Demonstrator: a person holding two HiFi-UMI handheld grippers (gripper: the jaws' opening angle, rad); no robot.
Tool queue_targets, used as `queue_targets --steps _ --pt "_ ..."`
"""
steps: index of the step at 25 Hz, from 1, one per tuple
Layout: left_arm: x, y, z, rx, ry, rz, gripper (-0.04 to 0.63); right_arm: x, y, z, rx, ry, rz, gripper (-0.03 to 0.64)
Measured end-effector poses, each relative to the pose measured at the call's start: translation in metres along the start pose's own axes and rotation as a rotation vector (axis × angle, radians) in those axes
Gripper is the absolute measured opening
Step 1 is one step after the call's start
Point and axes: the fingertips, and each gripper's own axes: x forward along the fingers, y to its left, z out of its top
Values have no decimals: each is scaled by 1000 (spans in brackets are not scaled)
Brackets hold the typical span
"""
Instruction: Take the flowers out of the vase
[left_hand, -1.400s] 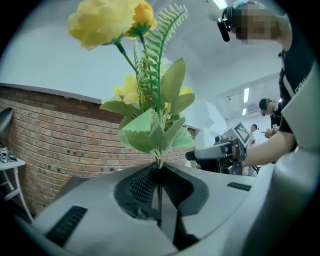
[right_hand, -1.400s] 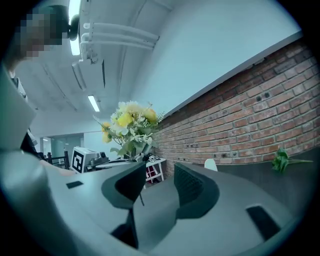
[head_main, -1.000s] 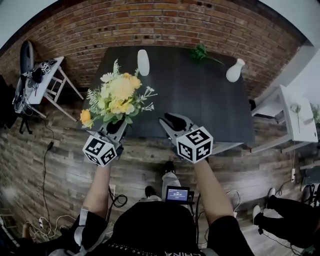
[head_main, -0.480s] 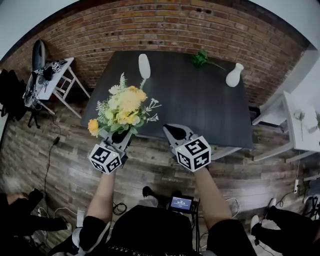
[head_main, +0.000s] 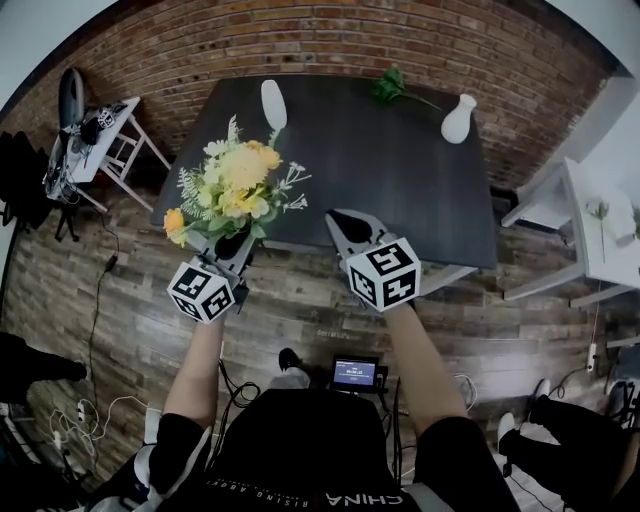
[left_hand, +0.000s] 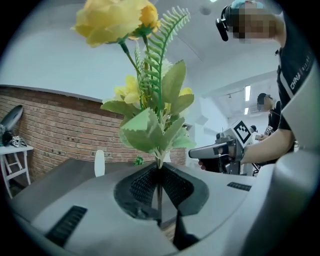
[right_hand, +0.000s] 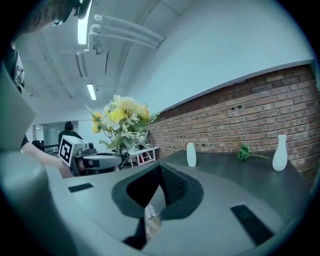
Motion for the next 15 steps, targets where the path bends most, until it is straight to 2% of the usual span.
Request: queue_targets --steps 15 --pt "10 18 20 25 -8 -26 21 16 -1 30 -24 -28 -12 5"
